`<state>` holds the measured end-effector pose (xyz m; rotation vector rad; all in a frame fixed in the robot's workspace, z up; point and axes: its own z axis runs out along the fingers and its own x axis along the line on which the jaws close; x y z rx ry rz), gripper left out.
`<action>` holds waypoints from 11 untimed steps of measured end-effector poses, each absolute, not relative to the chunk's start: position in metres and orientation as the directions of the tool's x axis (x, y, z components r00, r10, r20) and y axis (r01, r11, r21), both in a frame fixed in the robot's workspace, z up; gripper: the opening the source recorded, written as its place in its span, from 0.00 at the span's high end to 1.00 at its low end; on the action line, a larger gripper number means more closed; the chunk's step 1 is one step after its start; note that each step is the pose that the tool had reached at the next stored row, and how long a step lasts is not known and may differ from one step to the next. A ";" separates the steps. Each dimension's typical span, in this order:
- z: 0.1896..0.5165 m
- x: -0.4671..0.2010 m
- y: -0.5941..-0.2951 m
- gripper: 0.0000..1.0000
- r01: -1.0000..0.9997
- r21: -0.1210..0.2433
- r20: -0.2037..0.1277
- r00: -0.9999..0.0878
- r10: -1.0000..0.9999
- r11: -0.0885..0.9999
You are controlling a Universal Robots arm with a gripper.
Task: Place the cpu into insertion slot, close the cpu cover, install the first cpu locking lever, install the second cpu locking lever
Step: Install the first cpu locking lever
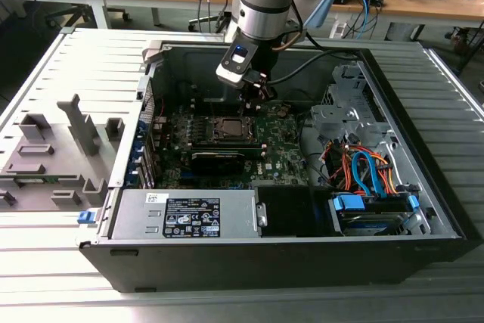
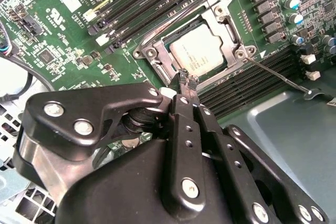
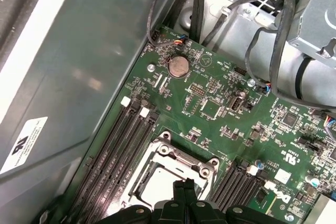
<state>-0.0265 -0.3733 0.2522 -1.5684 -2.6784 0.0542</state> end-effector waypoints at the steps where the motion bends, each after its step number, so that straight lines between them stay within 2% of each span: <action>1: 0.252 -0.027 -0.373 0.89 0.870 -0.049 0.015 -0.490 0.871 0.490; 11: 0.252 -0.027 -0.373 0.89 0.860 -0.049 0.015 -0.509 0.861 0.509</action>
